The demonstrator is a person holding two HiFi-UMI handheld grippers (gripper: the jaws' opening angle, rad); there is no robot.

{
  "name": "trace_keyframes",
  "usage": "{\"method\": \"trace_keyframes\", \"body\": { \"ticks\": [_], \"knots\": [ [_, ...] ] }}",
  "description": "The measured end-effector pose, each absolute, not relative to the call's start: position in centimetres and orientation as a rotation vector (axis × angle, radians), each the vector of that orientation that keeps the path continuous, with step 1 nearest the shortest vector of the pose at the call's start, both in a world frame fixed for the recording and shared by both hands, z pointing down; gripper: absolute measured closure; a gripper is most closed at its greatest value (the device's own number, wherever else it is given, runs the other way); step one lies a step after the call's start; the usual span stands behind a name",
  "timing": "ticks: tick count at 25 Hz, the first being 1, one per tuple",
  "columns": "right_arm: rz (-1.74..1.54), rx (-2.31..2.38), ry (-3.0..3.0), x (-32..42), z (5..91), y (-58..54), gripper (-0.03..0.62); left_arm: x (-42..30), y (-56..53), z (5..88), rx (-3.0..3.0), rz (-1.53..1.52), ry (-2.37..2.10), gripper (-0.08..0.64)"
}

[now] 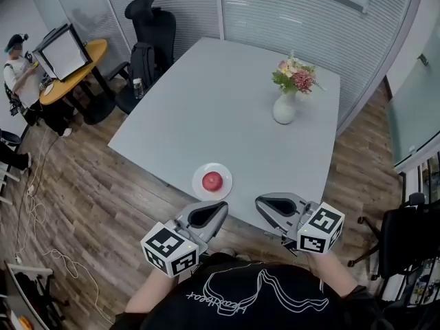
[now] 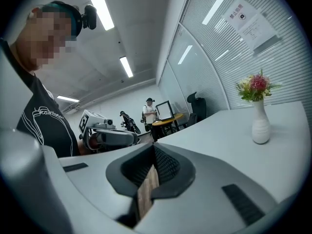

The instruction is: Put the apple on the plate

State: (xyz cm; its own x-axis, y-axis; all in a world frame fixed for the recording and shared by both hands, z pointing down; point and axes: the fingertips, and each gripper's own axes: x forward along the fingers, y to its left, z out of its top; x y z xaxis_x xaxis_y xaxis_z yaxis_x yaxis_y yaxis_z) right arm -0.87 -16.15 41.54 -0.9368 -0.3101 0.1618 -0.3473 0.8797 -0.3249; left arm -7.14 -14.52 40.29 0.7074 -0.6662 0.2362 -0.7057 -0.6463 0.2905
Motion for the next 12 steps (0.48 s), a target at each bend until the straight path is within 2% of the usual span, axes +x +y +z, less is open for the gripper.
{"method": "trace_keyframes", "body": {
  "ticks": [12],
  "knots": [
    [0.549,0.446,-2.984,-1.0,40.5,-15.4,0.584,-6.9,-13.7,40.5,2.534,0.163,-1.121,0.546]
  ]
}}
